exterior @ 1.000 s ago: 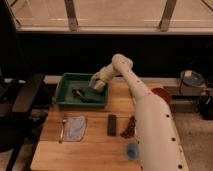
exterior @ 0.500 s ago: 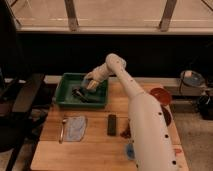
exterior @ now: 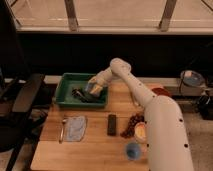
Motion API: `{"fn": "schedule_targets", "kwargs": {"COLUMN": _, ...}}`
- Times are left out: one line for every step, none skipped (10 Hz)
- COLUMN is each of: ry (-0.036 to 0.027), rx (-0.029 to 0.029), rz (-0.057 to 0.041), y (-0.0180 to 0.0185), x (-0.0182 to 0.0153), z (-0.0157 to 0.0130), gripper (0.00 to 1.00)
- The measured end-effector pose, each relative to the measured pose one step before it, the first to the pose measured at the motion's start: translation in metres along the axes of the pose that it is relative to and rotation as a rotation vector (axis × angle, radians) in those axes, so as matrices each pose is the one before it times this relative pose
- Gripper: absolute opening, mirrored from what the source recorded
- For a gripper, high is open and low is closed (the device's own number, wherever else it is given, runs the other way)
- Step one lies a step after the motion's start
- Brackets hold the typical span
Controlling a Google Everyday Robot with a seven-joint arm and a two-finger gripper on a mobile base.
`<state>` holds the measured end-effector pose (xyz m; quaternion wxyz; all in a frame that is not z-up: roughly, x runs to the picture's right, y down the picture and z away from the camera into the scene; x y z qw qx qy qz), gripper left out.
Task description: Wipe tray with sponge
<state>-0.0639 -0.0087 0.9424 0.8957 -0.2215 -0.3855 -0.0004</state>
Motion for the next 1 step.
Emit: {"fn": "schedule_targets", "kwargs": {"ry": 0.01219, "rx": 0.00324, "rz": 0.00831, "y": -0.00277, "x": 0.00669, "z": -0.00293, "gripper": 0.0}}
